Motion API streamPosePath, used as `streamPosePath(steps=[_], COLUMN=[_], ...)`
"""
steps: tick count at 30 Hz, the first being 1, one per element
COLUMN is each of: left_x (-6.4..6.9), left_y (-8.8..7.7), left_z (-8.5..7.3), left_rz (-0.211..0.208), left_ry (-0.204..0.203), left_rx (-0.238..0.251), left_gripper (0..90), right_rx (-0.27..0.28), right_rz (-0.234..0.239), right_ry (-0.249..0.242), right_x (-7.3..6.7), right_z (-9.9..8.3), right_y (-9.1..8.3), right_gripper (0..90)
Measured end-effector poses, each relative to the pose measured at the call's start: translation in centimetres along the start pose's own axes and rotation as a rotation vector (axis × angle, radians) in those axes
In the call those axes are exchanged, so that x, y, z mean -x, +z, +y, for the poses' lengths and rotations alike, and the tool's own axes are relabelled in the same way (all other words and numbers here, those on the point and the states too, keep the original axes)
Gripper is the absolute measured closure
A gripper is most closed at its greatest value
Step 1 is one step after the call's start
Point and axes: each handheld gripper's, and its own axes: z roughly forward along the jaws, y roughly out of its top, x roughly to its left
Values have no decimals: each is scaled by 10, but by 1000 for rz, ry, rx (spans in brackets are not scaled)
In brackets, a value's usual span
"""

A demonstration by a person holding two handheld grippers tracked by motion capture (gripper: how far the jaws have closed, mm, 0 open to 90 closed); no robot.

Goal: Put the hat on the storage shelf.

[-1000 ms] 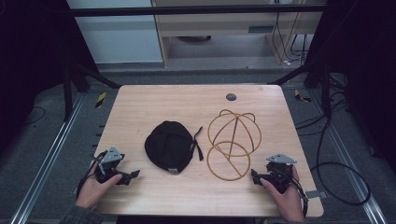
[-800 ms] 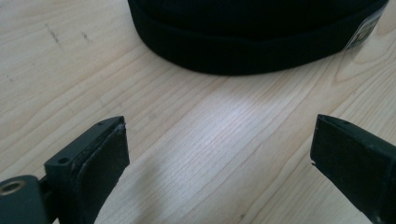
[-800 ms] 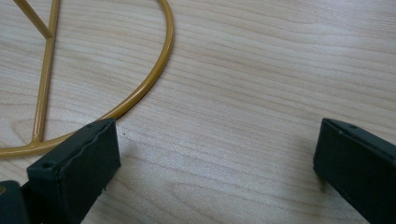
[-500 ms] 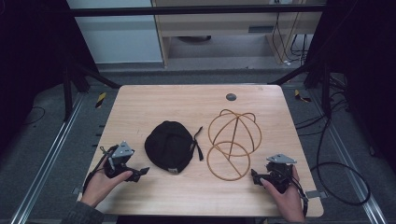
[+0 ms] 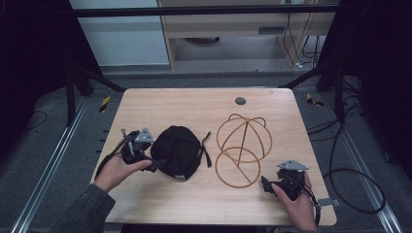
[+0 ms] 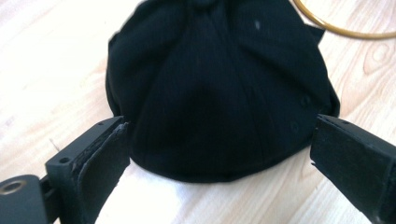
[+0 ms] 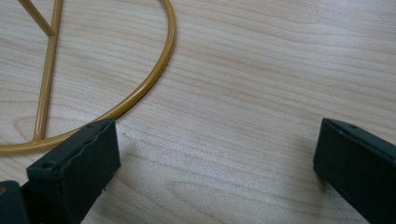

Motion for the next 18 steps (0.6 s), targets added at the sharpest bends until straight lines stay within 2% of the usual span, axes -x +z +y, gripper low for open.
streamPosePath(steps=[3, 9, 12, 16, 18], left_x=[1, -1, -3, -5, -7], left_y=[2, 7, 9, 16, 20], left_z=[13, 37, 49, 61, 65], left_rz=[7, -17, -22, -19, -34], left_ry=[23, 48, 74, 85, 84], left_rx=[-18, -30, -58, -85, -102], left_gripper=[52, 90, 131, 170, 174], right_rx=[-1, 0, 0, 0, 0], right_rz=[0, 0, 0, 0, 0], right_ry=[0, -1, -1, -1, -1], right_x=[0, 0, 0, 0, 0], right_z=[0, 0, 0, 0, 0], right_y=[0, 0, 0, 0, 0], right_gripper=[6, 6, 6, 6, 6])
